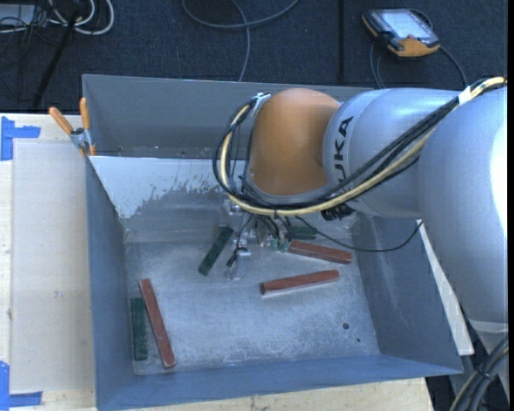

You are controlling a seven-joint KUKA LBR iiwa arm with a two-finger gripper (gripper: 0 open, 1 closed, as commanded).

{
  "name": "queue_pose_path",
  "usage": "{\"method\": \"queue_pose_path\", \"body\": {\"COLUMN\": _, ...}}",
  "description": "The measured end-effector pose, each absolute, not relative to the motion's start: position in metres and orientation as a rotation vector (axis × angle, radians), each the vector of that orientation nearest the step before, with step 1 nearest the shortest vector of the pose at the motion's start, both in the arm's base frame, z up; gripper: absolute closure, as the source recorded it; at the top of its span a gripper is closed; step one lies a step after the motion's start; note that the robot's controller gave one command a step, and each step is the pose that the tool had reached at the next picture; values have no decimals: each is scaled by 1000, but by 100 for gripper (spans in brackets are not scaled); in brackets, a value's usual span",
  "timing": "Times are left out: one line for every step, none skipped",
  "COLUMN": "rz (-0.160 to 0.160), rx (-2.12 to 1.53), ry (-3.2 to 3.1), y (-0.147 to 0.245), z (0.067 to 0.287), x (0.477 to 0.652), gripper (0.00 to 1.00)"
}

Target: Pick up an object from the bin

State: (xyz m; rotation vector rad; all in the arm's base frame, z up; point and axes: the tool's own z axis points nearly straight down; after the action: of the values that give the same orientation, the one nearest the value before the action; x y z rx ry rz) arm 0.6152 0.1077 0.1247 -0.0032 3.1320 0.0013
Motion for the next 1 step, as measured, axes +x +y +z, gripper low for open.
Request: {"method": "queue_pose_path", "body": {"rz": 1, "rx": -2, "ry": 3138, "y": 147, "z": 74, "x": 622, "gripper": 0}}
